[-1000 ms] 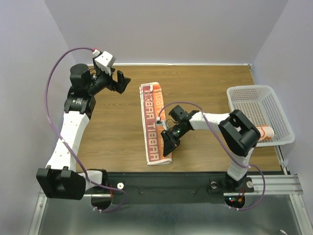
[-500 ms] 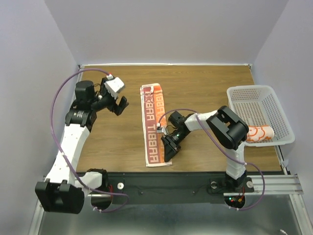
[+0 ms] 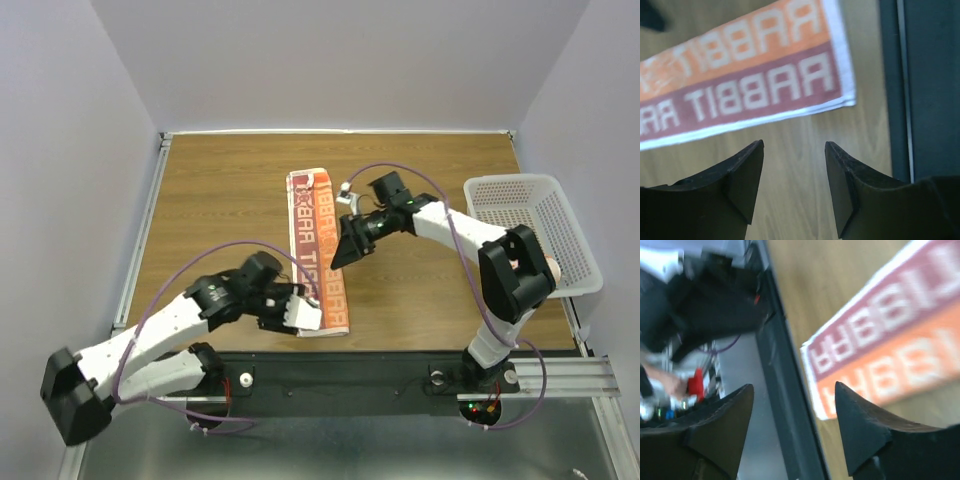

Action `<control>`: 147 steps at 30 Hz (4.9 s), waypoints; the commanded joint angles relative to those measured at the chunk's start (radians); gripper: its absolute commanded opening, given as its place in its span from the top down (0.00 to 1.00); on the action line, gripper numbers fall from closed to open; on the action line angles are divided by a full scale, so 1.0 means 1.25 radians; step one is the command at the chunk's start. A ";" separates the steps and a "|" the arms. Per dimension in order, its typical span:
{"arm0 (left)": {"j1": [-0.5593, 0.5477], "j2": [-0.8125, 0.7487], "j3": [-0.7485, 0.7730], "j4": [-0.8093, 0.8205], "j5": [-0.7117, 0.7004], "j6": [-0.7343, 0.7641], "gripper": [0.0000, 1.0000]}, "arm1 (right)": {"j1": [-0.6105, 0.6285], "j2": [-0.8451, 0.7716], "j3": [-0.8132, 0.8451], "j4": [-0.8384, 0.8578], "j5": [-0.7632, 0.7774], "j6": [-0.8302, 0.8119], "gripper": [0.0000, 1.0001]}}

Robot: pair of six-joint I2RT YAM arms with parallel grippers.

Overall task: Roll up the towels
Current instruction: Fold the towel

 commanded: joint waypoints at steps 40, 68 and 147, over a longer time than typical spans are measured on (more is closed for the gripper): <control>-0.388 0.445 -0.035 0.302 -0.199 -0.276 0.92 | -0.264 -0.069 -0.017 0.002 0.038 0.021 0.04; -0.071 0.456 0.295 0.076 -0.023 -0.159 1.00 | -0.297 -0.075 0.012 -0.001 0.052 0.026 0.00; 0.231 0.548 0.649 0.089 0.050 -0.219 0.31 | -0.289 -0.079 0.020 -0.002 0.055 -0.014 0.08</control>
